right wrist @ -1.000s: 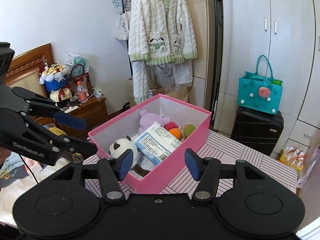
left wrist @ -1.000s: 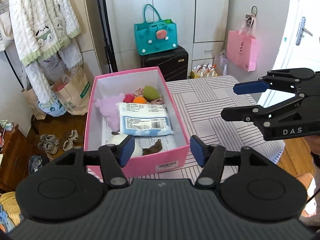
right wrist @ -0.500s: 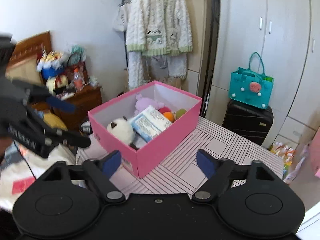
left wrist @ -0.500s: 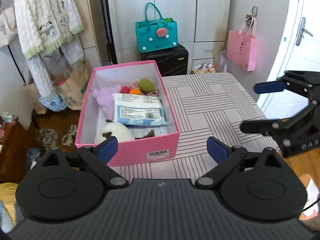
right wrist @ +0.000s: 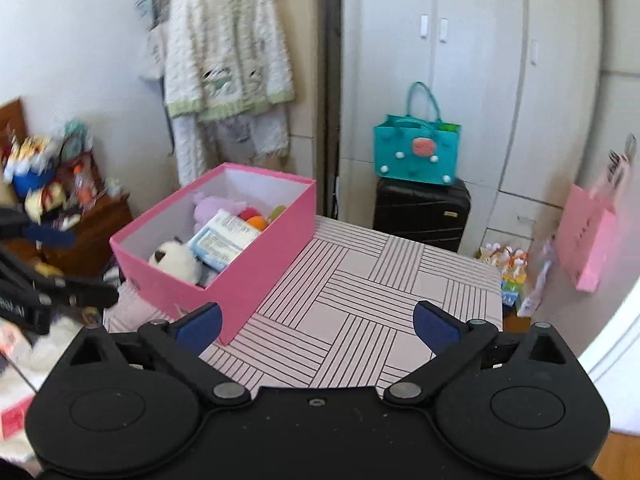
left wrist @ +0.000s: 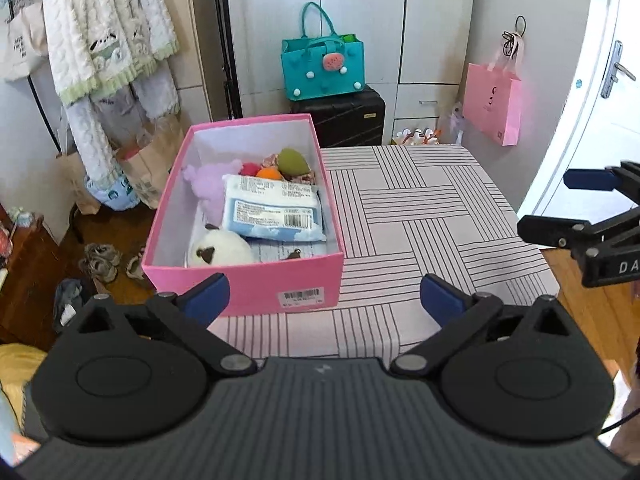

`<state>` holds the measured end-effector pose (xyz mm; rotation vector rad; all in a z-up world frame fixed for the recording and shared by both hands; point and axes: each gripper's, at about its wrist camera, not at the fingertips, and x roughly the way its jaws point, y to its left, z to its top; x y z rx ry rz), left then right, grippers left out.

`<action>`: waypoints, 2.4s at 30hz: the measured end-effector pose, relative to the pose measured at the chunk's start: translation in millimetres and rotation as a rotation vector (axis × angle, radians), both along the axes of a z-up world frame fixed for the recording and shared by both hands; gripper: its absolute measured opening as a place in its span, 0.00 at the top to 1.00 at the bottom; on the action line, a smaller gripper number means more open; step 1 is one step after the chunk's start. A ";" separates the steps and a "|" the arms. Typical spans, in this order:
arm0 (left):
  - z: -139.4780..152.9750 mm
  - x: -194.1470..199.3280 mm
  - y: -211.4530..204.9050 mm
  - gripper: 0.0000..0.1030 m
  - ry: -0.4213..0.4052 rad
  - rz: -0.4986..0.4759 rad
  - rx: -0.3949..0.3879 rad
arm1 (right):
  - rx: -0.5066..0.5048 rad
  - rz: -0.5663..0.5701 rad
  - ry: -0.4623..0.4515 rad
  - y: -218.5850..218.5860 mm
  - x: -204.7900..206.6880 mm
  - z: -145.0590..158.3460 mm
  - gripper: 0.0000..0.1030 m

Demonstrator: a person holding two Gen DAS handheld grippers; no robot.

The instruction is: Organize soft objects

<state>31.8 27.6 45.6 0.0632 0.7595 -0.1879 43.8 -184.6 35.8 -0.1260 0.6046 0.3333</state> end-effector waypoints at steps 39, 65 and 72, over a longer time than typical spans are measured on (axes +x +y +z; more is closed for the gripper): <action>-29.7 -22.5 -12.4 0.00 -0.154 0.116 0.062 | -0.009 -0.277 -0.031 -0.1 -44.3 -24.4 0.00; -33.2 -27.5 -12.5 0.00 -0.155 0.086 0.009 | -0.011 -0.334 -0.140 3.2 -55.4 -31.4 0.00; -35.3 -26.3 -13.6 0.00 -0.151 0.076 0.005 | -0.009 -0.345 -0.134 1.6 -55.9 -33.4 0.00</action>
